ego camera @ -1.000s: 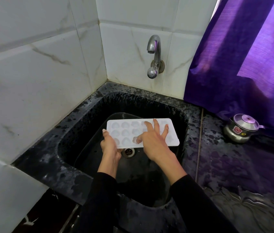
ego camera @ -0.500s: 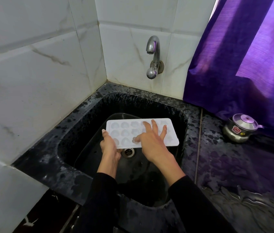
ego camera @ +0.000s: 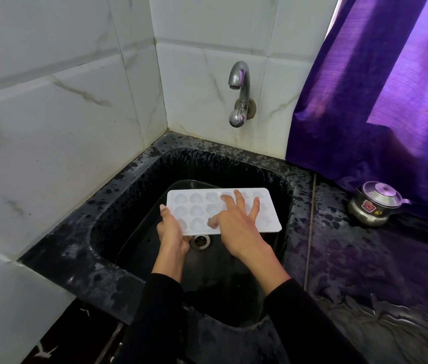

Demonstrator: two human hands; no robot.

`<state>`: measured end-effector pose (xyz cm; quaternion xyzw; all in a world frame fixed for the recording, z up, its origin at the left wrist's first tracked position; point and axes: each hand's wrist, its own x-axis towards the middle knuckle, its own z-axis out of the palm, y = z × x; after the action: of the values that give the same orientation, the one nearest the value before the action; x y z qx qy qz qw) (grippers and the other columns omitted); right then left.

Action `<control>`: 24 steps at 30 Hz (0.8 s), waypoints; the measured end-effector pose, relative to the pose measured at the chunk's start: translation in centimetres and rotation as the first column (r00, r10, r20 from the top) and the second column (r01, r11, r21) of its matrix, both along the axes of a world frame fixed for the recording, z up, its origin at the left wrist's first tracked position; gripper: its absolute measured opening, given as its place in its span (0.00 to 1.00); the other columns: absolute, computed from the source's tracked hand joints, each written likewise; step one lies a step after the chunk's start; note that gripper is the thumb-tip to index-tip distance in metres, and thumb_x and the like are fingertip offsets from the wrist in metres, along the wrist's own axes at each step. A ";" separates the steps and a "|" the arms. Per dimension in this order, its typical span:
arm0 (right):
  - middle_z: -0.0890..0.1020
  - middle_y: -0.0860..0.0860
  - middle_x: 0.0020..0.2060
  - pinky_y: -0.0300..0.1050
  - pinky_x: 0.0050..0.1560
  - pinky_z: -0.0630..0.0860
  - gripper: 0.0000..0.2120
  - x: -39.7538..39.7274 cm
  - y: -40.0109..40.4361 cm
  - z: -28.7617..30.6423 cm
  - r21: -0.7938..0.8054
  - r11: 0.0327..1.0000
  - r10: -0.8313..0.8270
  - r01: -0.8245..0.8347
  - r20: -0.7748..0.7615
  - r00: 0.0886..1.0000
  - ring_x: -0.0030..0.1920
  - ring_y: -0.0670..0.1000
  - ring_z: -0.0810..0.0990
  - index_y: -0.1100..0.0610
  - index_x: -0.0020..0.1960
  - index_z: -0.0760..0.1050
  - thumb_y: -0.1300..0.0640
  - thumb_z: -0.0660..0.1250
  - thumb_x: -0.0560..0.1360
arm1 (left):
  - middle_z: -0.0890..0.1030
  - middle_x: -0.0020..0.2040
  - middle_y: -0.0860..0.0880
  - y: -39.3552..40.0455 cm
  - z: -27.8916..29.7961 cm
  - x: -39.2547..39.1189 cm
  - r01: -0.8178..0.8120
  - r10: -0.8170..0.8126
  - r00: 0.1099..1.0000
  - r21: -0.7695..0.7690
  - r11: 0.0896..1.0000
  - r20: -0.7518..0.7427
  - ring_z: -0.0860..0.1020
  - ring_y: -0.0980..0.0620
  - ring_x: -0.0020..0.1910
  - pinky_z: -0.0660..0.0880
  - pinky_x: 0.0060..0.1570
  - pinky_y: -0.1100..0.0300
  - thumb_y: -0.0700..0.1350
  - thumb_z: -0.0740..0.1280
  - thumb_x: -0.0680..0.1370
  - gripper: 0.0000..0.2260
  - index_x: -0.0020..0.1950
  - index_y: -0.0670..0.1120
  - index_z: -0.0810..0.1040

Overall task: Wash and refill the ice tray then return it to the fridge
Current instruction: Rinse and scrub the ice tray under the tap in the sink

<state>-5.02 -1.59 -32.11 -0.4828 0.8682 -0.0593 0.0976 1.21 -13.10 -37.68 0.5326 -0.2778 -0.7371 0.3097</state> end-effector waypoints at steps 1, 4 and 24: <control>0.53 0.58 0.76 0.71 0.70 0.34 0.27 0.0 0.0 0.0 -0.004 1.000 0.001 -0.001 0.000 1.000 0.77 0.61 0.37 0.50 0.60 0.78 0.75 0.63 0.71 | 0.80 0.42 0.44 0.0 0.0 0.0 0.001 -0.001 1.000 0.002 1.000 0.000 0.80 0.44 0.39 0.79 0.47 0.44 0.59 0.54 0.81 0.19 0.50 0.44 0.72; 0.54 0.57 0.76 0.71 0.70 0.33 0.27 0.0 0.1 -0.2 -0.006 1.000 -0.007 0.007 0.008 1.000 0.77 0.61 0.37 0.50 0.61 0.78 0.75 0.63 0.71 | 0.80 0.42 0.44 0.0 0.0 0.1 0.001 -0.001 1.000 0.004 1.000 -0.002 0.80 0.44 0.39 0.79 0.47 0.43 0.59 0.54 0.81 0.19 0.49 0.44 0.72; 0.48 0.56 0.78 0.69 0.70 0.31 0.26 1.1 -1.0 -0.4 -0.040 0.996 0.088 -0.085 0.068 0.994 0.76 0.61 0.34 0.46 0.63 0.77 0.72 0.61 0.74 | 0.79 0.40 0.45 0.4 0.2 0.2 -0.017 0.017 1.000 -0.005 1.000 -0.003 0.79 0.46 0.37 0.79 0.50 0.45 0.57 0.54 0.82 0.17 0.47 0.44 0.71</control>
<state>-3.92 -2.62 -32.49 -0.5194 0.8413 -0.0881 0.1213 1.43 -12.74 -37.48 0.5329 -0.2747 -0.7345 0.3180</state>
